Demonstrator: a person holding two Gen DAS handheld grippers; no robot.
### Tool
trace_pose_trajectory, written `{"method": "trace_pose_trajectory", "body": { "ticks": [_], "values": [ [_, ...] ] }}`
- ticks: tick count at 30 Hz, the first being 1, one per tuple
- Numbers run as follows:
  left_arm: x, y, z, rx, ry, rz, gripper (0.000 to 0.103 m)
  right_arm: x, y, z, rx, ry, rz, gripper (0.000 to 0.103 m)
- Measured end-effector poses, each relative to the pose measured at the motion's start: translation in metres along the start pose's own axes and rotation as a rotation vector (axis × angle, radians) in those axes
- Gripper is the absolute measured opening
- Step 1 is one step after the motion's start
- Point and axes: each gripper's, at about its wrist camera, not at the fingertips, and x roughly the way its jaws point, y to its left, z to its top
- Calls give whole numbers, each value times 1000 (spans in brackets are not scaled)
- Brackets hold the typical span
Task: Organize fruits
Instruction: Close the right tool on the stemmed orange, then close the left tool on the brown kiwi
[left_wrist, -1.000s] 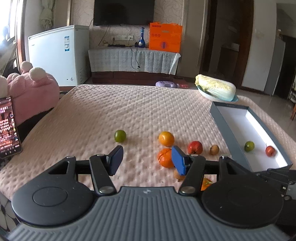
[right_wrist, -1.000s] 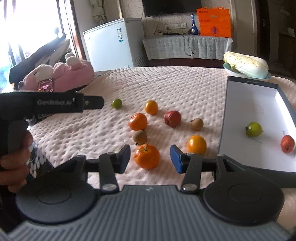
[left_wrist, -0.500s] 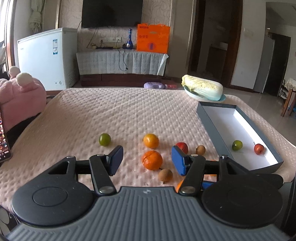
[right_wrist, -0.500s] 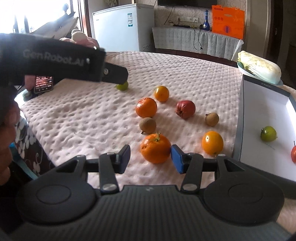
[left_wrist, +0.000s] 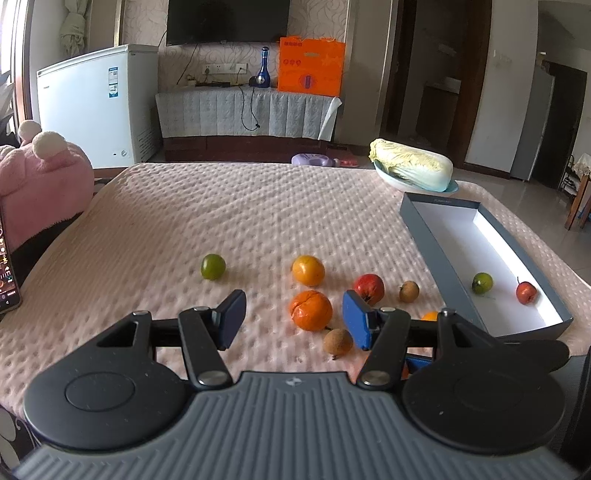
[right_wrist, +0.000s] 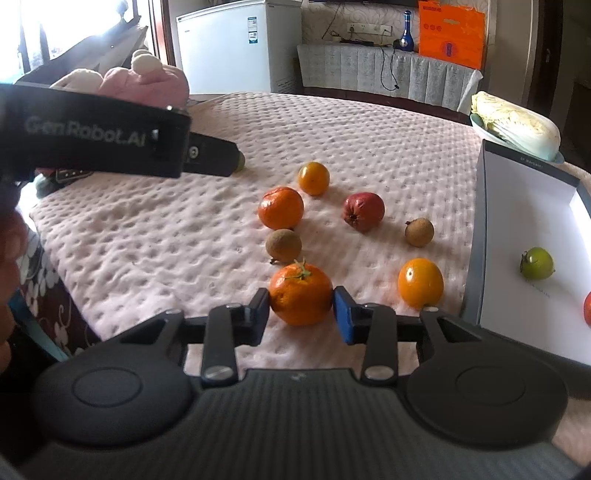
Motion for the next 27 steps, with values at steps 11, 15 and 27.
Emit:
{"method": "trace_pose_trajectory", "body": {
  "ticks": [11, 15, 27],
  "values": [
    [14, -22, -8, 92, 29, 1, 64, -40, -25, 8, 58, -123, -11, 40],
    [24, -29, -10, 89, 48, -8, 63, -47, -36, 10, 69, -138, -41, 40],
    [54, -49, -24, 146, 121, -13, 54, -64, -66, 12, 180, -192, -63, 39]
  ]
}}
